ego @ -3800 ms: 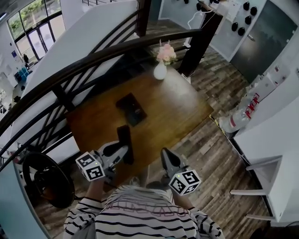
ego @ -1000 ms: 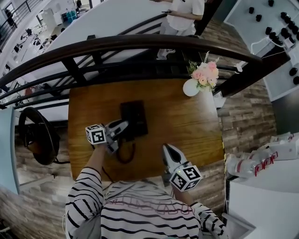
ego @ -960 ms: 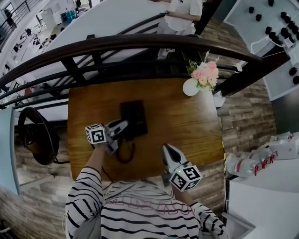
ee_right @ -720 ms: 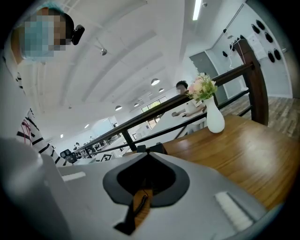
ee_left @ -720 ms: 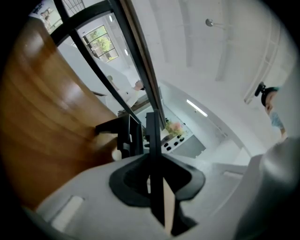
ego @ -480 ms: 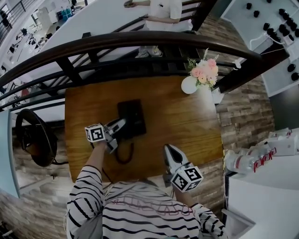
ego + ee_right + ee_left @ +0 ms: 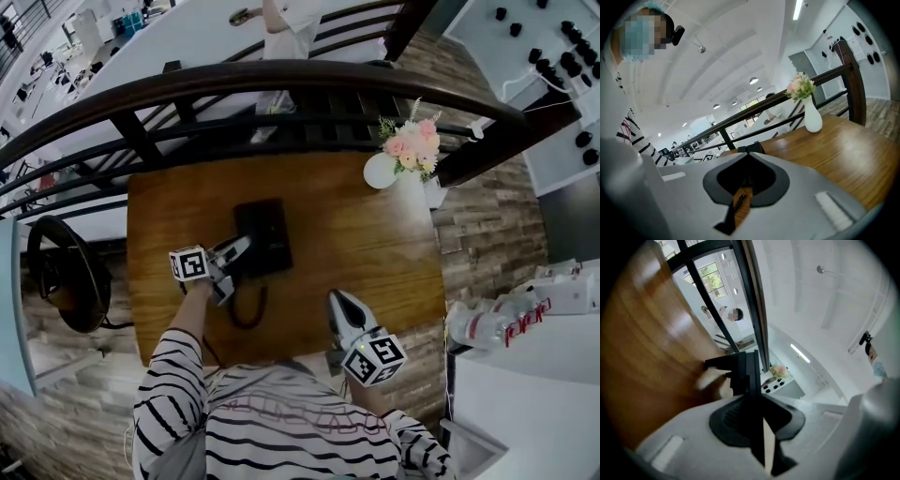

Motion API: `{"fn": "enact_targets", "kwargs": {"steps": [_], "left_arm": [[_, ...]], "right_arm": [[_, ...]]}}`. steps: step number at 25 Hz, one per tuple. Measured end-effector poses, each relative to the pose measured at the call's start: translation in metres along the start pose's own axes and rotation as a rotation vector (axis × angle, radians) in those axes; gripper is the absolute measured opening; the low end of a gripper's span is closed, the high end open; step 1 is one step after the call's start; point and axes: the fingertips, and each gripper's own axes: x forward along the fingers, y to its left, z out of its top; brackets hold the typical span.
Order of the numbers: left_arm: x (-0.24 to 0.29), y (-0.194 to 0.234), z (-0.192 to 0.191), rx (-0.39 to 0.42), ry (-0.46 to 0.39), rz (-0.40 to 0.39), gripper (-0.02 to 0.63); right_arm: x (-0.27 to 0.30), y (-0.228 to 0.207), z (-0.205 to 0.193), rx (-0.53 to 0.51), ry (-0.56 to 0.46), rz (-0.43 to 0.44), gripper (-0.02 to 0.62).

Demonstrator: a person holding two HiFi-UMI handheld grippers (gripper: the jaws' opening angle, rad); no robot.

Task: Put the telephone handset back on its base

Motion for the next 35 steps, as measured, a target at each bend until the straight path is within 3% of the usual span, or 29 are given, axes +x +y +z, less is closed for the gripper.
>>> {"fn": "enact_targets", "kwargs": {"steps": [7,12,16,24,28,32,35], "left_arm": [[0.006,0.002,0.001,0.006,0.022,-0.017,0.075],[0.005,0.008,-0.001,-0.048,0.020,-0.010,0.075],[0.007,0.002,0.001,-0.075,0.009,-0.072,0.075],[0.008,0.001,-0.002,-0.127,0.009,-0.078,0.077],[0.005,0.007,-0.004,-0.146,0.008,-0.034,0.080],[0.004,0.009,-0.002,-0.085,0.018,-0.003,0.080],[0.002,0.007,-0.001,-0.060,0.026,0.019,0.126]], "right_arm": [[0.005,0.001,-0.002,-0.003,0.013,-0.001,0.000],[0.007,0.000,-0.002,-0.004,0.016,-0.001,0.000],[0.009,-0.001,-0.002,-0.003,0.019,0.000,0.000],[0.011,-0.001,-0.004,-0.005,0.024,0.010,0.000],[0.011,0.000,-0.004,-0.006,0.026,0.012,0.000],[0.010,-0.001,-0.004,-0.007,0.025,0.011,0.000],[0.010,0.000,-0.003,-0.006,0.022,0.009,0.000]]}}
